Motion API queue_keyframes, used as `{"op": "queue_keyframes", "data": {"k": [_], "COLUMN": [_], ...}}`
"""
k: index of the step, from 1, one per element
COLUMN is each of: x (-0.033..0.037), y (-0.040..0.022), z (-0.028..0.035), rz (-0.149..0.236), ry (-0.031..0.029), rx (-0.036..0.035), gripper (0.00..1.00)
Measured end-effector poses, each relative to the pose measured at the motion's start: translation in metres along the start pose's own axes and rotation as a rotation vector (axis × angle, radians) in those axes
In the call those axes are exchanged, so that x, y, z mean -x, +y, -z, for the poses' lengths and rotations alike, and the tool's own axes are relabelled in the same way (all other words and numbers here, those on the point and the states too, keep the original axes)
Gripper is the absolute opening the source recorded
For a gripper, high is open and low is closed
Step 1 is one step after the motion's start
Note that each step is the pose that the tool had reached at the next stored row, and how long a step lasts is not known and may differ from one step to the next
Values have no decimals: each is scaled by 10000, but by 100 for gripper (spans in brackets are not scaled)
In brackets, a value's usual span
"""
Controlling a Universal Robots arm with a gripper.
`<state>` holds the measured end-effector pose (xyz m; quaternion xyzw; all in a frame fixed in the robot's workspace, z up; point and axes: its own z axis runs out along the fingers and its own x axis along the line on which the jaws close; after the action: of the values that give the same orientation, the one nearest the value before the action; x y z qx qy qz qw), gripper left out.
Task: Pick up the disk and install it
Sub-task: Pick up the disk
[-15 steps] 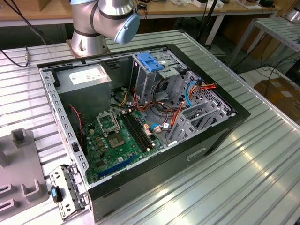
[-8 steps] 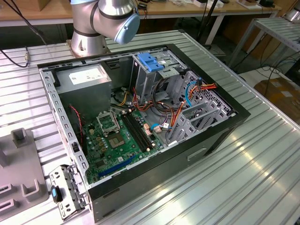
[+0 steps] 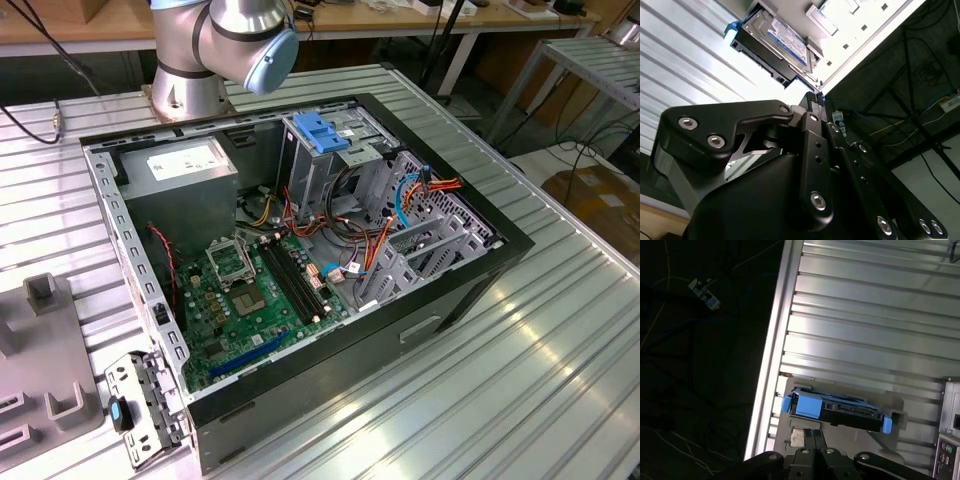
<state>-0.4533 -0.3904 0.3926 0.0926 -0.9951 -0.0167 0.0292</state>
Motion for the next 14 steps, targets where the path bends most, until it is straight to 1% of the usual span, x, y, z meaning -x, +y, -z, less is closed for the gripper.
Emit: {"op": "queue_keyframes", "data": {"k": [5,6,8,9,14], "x": [0,0,0,0,0], "y": [0,0,0,0,0], "z": [0,0,0,0,0], "rz": [432,909,1119,1353,1953], "ry": [16,35,43,52,75], "rx": [-24,-50,-62,-74,-107], "gripper": [11,11,11,11,11]}}
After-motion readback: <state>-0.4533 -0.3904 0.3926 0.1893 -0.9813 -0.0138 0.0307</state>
